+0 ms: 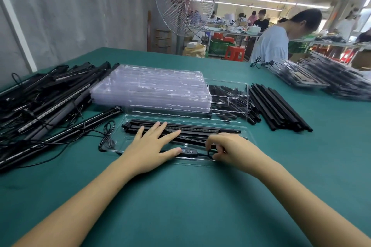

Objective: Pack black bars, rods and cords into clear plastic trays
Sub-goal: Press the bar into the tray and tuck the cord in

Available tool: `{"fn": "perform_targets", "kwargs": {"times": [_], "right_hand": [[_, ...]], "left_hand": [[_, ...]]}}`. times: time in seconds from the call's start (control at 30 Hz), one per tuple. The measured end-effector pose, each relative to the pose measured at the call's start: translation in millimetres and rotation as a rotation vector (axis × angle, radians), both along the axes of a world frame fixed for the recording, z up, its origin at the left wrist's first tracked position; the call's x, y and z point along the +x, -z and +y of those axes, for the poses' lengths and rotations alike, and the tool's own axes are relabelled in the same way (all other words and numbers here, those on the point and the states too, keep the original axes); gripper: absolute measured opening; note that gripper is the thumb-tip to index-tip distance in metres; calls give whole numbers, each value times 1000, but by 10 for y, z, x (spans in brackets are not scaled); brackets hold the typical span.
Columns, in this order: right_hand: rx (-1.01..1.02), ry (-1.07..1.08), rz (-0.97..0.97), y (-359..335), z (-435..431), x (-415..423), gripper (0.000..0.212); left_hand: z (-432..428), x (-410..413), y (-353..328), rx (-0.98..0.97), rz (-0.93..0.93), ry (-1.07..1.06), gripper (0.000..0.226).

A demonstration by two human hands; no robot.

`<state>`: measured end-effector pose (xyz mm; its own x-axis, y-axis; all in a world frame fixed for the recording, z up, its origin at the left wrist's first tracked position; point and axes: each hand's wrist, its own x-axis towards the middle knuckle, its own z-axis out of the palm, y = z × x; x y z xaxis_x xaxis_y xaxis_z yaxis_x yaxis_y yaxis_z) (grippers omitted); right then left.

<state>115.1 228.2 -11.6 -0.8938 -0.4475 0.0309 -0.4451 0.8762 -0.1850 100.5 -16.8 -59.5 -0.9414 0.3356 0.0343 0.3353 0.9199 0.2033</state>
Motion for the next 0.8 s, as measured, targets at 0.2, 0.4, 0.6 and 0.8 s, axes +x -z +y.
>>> {"fn": "perform_targets", "kwargs": {"times": [0.2, 0.4, 0.6, 0.8], "right_hand": [[1, -17, -15, -10, 17, -26, 13], [79, -2, 30, 26, 43, -7, 10], [146, 15, 103, 2, -5, 27, 16], [160, 16, 145, 36, 4, 60, 25]], "left_hand": [[-10, -11, 12, -1, -9, 4, 65], [-11, -14, 14, 2, -15, 4, 66], [-9, -3, 6, 9, -11, 1, 75], [-2, -11, 5, 7, -12, -1, 70]]}}
